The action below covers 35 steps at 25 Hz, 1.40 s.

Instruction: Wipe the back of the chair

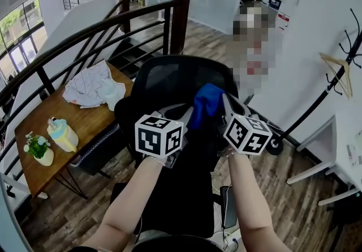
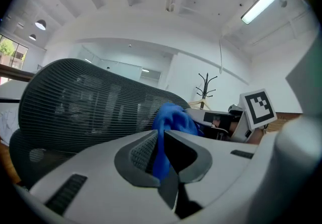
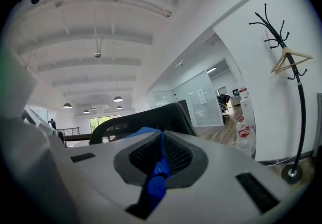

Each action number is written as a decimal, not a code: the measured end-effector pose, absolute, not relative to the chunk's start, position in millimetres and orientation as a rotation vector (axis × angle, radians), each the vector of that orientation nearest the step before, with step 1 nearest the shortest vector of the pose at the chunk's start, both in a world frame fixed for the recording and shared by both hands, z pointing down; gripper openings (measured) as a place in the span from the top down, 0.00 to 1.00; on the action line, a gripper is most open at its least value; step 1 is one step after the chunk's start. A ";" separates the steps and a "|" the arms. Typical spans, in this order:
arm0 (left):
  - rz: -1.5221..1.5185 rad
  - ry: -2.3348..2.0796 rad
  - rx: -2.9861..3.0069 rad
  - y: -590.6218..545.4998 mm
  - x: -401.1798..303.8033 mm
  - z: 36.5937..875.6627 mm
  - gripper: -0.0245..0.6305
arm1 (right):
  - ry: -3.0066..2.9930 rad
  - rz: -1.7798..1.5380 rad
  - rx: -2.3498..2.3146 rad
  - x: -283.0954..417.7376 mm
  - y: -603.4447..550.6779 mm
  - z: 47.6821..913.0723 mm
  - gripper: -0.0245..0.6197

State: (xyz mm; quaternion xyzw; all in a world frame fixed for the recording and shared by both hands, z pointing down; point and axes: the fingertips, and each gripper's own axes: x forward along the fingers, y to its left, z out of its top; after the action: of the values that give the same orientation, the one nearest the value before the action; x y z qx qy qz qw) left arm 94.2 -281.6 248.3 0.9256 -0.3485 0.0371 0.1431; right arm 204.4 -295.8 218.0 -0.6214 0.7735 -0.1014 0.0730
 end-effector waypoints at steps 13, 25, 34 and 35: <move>0.120 -0.947 2.675 -264.8 110.0 254.7 0.89 | 2.200 -0.319 -1.935 244.0 -261.5 224.2 0.91; 0.116 -1.035 2.598 -247.9 57.6 270.6 0.89 | 2.299 -0.369 -1.758 181.9 -237.0 231.9 0.91; 0.113 -1.226 2.439 -242.6 -37.9 302.5 0.89 | 2.495 -0.488 -1.515 71.6 -246.9 263.9 0.91; 0.111 -1.245 2.421 -242.7 -49.0 306.6 0.89 | 2.516 -0.497 -1.487 58.3 -248.7 267.0 0.91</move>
State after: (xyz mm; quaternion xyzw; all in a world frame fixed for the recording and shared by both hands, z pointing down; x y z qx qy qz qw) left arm -49.0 -242.7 306.6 0.8694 -0.4470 0.0398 0.2070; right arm 58.3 -248.7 267.0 -0.4996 0.8454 -0.1670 0.0883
